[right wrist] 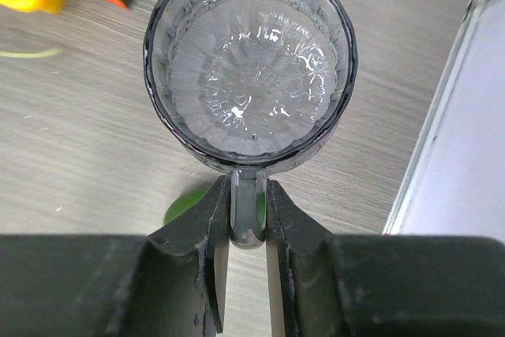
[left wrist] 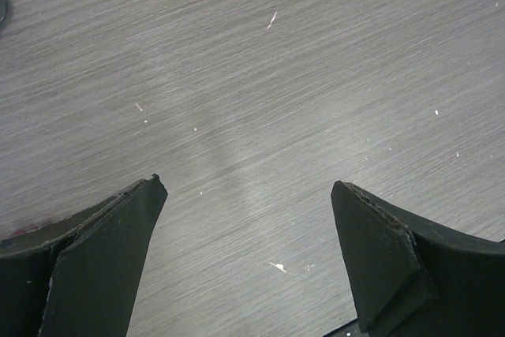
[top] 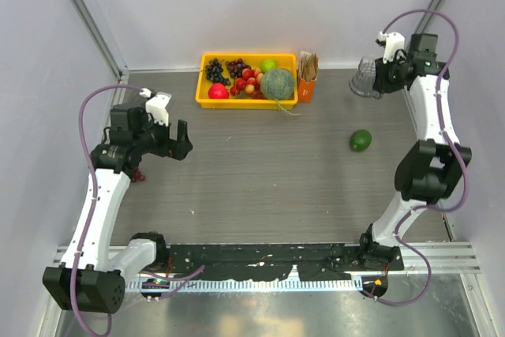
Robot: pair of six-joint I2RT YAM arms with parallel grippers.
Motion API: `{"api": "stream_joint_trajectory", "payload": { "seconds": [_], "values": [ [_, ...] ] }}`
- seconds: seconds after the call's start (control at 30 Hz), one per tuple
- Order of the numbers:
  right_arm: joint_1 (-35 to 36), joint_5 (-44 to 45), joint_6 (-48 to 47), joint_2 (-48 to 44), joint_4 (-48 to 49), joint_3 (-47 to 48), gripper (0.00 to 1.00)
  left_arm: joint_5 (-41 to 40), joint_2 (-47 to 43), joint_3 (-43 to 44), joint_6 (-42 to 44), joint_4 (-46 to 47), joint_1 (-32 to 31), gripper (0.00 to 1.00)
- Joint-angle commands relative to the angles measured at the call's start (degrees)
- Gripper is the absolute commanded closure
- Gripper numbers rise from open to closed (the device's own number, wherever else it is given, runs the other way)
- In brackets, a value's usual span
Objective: Place the coffee filter in the dripper
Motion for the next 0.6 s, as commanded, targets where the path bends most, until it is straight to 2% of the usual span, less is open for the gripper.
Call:
{"api": "stream_joint_trajectory", "payload": {
  "seconds": [0.0, 0.1, 0.33, 0.57],
  "values": [
    [2.5, -8.9, -3.7, -14.6, -3.2, -2.9, 0.95, 5.8, -1.7, 4.0, 0.3, -3.1, 3.5, 0.01],
    [5.4, -11.9, -4.3, -20.5, -3.4, -9.3, 0.95, 6.5, -1.3, 5.5, 0.8, -4.2, 6.4, 0.01],
    [20.5, -13.4, -1.3, -32.5, 0.9, -22.4, 0.95, 7.1, 1.9, 7.8, 1.5, -5.2, 12.4, 0.01],
    [33.5, -13.6, 1.5, -32.9, 9.0, -32.5, 0.95, 7.6, 4.6, 7.0, 0.7, -4.1, 15.1, 0.01]
  ]
}}
